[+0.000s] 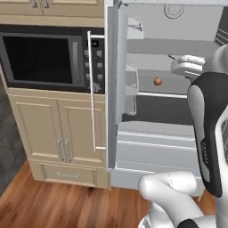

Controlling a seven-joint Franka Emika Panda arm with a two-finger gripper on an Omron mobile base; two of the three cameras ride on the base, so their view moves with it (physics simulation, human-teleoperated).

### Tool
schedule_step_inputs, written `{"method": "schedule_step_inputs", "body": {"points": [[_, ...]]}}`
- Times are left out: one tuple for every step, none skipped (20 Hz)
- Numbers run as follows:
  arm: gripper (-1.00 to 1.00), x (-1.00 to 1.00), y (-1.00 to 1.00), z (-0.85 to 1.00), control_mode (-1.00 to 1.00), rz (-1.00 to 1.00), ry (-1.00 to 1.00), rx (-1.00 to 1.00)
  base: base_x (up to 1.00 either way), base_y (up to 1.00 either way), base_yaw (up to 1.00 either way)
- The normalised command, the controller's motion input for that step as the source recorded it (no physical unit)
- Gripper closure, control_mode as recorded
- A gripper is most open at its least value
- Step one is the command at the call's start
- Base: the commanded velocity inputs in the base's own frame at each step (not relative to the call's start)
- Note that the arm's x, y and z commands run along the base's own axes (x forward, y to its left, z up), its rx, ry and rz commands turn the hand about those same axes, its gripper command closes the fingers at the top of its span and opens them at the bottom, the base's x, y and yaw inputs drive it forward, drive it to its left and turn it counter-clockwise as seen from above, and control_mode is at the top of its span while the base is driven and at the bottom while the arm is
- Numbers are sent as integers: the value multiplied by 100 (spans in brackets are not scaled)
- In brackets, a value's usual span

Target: Retrieve the banana and peach from the fridge and place them into the bowl on the dining table.

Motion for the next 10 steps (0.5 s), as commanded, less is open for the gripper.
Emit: {"method": "schedule_step_inputs", "body": {"points": [[100,0,0,0,100,0,0,0,-44,24,36],[100,0,0,0,100,0,0,0,-38,26,37],[100,0,0,0,100,0,0,0,-29,27,38],[100,0,0,0,100,0,0,0,-24,31,39],[100,0,0,0,100,0,0,0,-21,31,41],[100,0,0,0,100,0,0,0,-16,31,43],[100,0,0,0,100,0,0,0,-14,33,45],[100,0,0,0,100,0,0,0,-10,35,47],[100,0,0,0,100,0,0,0,-5,36,49],[100,0,0,0,100,0,0,0,0,39,51]]}}
